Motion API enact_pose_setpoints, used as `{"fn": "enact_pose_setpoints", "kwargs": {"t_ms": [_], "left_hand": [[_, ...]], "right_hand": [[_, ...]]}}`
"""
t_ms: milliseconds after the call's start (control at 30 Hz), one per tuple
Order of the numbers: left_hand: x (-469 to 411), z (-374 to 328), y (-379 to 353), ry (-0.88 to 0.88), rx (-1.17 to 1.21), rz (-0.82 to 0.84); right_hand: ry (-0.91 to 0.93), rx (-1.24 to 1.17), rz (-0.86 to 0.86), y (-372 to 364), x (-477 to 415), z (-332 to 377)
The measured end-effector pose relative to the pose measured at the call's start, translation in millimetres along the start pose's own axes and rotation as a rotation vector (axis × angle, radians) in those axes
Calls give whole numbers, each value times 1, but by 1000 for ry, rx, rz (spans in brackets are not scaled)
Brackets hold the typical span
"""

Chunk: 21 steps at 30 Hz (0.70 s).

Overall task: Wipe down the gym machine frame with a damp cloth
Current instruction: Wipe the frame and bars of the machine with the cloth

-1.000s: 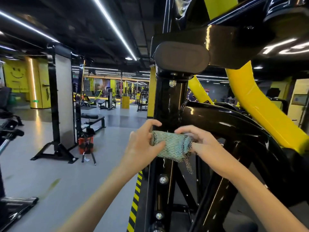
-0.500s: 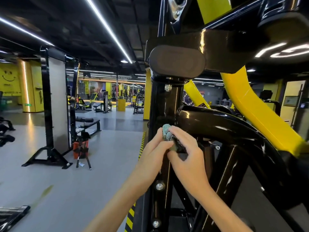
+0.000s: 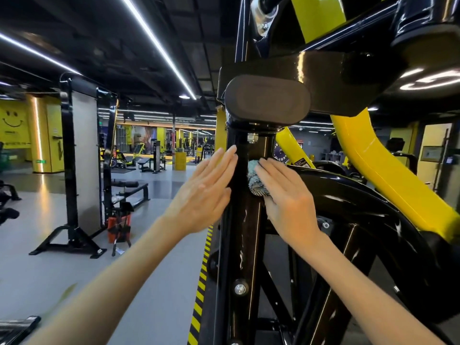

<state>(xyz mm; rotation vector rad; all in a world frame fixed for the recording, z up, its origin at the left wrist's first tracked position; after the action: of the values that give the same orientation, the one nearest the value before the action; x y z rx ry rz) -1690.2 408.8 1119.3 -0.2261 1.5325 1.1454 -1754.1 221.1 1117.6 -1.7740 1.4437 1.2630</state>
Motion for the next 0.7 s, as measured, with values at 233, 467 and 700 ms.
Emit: {"fn": "enact_pose_setpoints", "kwargs": {"t_ms": [233, 467, 700], "left_hand": [[-37, 35, 1, -188, -228, 65], [-39, 41, -4, -246, -246, 42], [-46, 48, 4, -339, -250, 36]], "right_hand": [[153, 179, 134, -31, -13, -14], [256, 244, 243, -39, 39, 3], [180, 203, 274, -24, -2, -13]]}}
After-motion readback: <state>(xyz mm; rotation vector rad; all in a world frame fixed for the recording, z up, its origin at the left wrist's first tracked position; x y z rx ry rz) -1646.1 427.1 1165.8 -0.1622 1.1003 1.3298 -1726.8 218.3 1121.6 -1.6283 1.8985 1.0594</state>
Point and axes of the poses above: each hand's wrist, its own x-axis away from the middle knuckle, its own y-axis out of the back of the hand, z = x × y, the point moved 1 cm from there along -x, towards the middle knuckle, and after that the axes turned 10 degrees about y, right-handed, at the moved point
